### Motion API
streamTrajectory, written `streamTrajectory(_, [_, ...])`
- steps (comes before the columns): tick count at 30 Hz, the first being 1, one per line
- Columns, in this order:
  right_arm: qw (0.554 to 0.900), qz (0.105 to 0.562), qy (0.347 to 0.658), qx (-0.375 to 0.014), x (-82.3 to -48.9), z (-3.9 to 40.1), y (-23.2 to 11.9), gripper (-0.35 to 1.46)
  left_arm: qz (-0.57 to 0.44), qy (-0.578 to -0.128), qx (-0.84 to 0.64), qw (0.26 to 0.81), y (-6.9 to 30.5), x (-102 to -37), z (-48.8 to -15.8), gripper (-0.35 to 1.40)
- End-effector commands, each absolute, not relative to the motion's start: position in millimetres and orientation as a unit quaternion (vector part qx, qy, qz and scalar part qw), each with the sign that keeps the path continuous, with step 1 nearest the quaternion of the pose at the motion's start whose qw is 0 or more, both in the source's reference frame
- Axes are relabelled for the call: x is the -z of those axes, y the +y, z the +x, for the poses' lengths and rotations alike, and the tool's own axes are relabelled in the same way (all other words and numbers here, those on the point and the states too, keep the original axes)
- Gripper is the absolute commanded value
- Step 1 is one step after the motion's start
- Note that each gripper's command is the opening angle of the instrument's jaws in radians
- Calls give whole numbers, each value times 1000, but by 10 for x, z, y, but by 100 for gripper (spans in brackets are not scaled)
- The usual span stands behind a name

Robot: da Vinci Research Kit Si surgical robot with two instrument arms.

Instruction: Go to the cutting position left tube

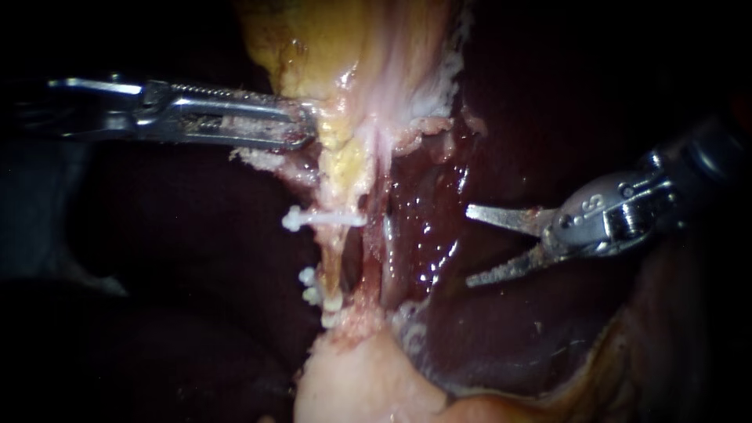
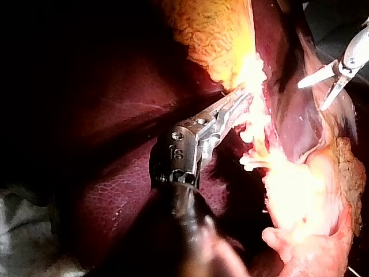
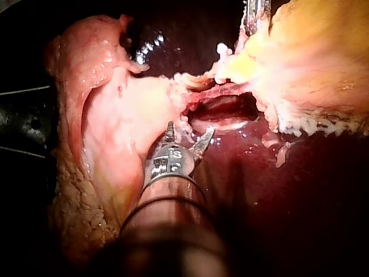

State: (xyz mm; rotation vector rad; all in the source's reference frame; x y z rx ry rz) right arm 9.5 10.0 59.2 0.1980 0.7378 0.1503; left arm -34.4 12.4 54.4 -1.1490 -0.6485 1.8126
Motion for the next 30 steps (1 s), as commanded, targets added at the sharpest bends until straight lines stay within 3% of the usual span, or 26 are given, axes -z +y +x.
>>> streamTrajectory(1, [925,96,360,-73,-592,95,100,145,-462,-261,-728,435,124,-544,-343,-35])
streamTrajectory(16, [925,99,361,-72,-593,95,100,145,-466,-261,-714,453,156,-479,-286,-35])
streamTrajectory(21, [921,110,366,-69,-591,97,99,145,-466,-260,-715,453,154,-477,-280,-35])
streamTrajectory(25, [906,152,391,-59,-586,109,95,145,-466,-260,-715,453,154,-477,-280,-35])
streamTrajectory(30, [884,178,425,-77,-580,136,84,145,-466,-259,-715,453,153,-478,-280,-35])
